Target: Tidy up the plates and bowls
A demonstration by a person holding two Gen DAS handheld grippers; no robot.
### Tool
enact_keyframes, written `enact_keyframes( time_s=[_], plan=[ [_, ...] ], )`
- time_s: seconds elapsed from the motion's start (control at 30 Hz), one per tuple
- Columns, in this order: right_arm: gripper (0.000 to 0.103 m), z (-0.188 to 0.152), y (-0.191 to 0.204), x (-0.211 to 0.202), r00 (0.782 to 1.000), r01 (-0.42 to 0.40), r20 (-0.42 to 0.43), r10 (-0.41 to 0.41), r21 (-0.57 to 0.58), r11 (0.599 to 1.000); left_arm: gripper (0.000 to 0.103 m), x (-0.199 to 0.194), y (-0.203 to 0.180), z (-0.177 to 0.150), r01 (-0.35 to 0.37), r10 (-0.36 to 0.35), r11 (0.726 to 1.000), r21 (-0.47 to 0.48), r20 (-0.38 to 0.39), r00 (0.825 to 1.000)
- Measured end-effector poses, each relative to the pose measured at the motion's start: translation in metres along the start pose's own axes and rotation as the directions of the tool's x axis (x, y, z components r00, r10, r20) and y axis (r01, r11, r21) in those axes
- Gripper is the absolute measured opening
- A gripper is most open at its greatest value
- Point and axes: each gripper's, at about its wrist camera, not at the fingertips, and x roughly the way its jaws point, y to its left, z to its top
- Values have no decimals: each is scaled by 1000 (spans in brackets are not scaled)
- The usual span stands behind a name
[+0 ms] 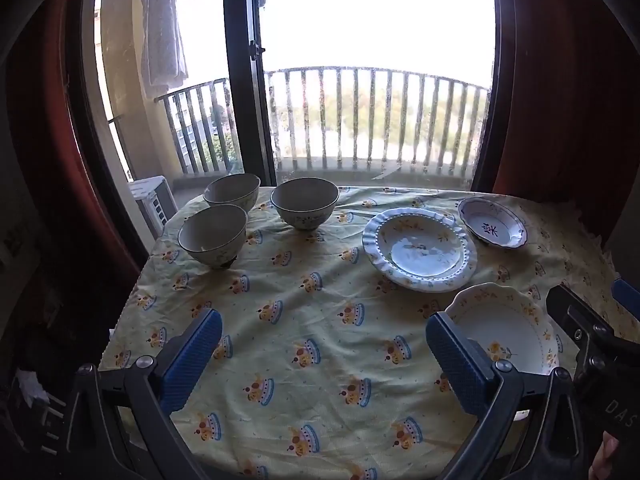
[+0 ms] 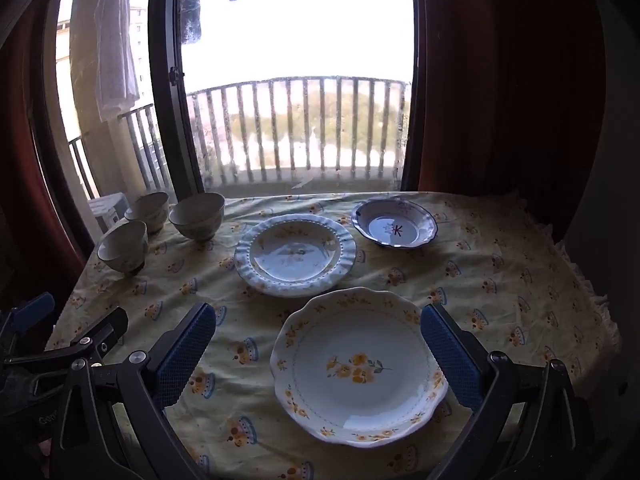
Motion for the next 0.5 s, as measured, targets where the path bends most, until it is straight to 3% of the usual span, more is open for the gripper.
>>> enact_keyframes(
  time_s=[0.27,0.5],
  plan=[
    [103,30,0,16,997,-25,-67,26,23,999,103,10,4,27,-12,11,1000,-25,-50,999],
    [103,43,10,23,997,10,-79,-9,18,1000,102,23,9,40,12,-12,1000,11,-84,996]
  ],
)
